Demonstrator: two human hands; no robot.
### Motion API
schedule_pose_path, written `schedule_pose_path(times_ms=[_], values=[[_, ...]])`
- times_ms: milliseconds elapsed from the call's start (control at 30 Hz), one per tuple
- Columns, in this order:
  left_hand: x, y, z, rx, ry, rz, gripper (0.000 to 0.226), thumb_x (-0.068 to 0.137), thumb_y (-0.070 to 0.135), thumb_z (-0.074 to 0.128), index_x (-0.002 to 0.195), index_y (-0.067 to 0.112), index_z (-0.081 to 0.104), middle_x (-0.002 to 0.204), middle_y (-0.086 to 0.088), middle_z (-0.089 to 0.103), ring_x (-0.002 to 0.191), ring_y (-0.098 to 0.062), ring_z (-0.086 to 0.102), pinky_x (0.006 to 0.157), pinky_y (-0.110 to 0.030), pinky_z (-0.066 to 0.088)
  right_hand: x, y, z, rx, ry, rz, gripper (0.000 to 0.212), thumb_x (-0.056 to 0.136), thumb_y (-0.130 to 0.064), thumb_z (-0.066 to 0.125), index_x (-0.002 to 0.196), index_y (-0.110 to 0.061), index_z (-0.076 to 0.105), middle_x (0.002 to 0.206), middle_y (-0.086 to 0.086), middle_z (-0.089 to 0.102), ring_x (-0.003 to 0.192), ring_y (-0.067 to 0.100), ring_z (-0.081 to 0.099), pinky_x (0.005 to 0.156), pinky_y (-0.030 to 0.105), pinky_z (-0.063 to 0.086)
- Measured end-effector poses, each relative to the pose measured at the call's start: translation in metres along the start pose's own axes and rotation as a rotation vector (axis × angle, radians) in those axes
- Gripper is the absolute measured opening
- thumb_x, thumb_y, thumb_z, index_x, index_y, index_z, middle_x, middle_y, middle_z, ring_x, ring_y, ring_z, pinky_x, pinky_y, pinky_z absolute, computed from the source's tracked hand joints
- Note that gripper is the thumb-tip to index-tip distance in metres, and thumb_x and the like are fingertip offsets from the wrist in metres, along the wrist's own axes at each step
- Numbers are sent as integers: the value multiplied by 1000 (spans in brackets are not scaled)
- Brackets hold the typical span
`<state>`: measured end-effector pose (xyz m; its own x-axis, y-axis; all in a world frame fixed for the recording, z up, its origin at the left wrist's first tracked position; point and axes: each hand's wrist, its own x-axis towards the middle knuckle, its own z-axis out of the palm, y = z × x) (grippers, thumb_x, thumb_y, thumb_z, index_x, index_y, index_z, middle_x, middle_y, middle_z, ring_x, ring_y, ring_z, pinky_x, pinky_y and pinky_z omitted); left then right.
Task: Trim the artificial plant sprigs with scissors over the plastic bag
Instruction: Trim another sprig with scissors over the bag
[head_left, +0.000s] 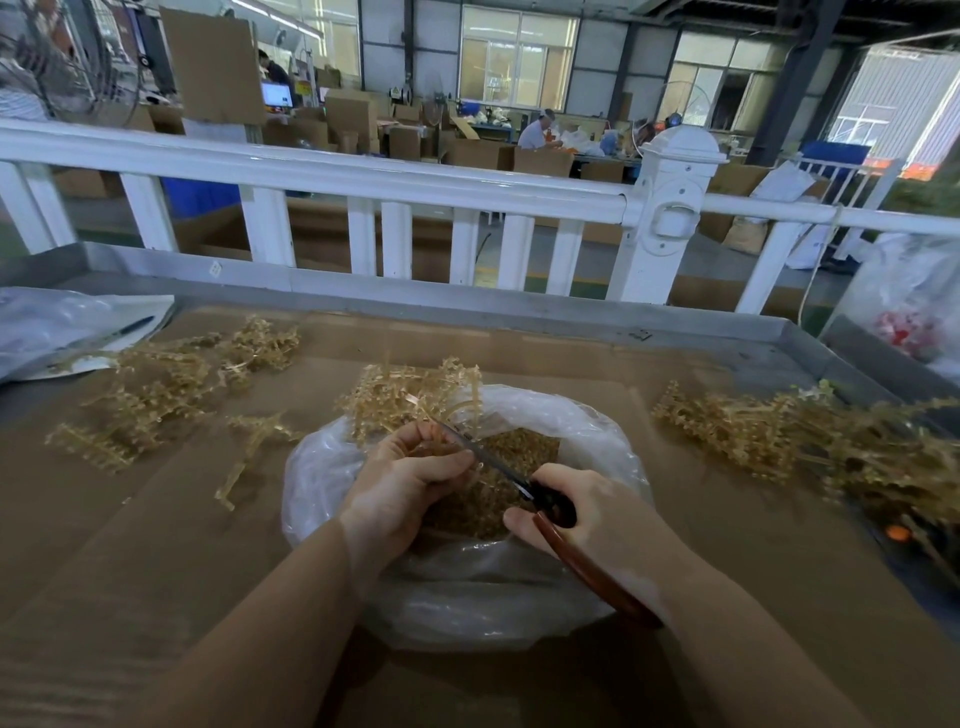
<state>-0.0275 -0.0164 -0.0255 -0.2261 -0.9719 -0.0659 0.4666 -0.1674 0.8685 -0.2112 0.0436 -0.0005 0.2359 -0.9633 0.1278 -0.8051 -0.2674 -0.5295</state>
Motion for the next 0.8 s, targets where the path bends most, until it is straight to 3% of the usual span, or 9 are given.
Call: schedule_pose_path(times_ms=[367, 800], values=[[1, -1, -1, -4, -25, -6, 26, 56, -6, 67, 76, 8, 56, 67, -4, 68, 63, -13, 68, 56, -22, 55, 2, -5, 9, -85, 43, -5, 28, 88, -59, 49, 82, -32, 48, 68, -13, 52, 65, -1, 50, 57, 14, 33], [3, -4, -4, 17, -27, -16, 26, 56, -4, 68, 75, 9, 58, 69, -3, 69, 64, -13, 68, 58, -22, 55, 7, -1, 13, -67, 72, -18, 32, 87, -57, 55, 67, -37, 39, 59, -13, 47, 58, -7, 50, 60, 8, 37]])
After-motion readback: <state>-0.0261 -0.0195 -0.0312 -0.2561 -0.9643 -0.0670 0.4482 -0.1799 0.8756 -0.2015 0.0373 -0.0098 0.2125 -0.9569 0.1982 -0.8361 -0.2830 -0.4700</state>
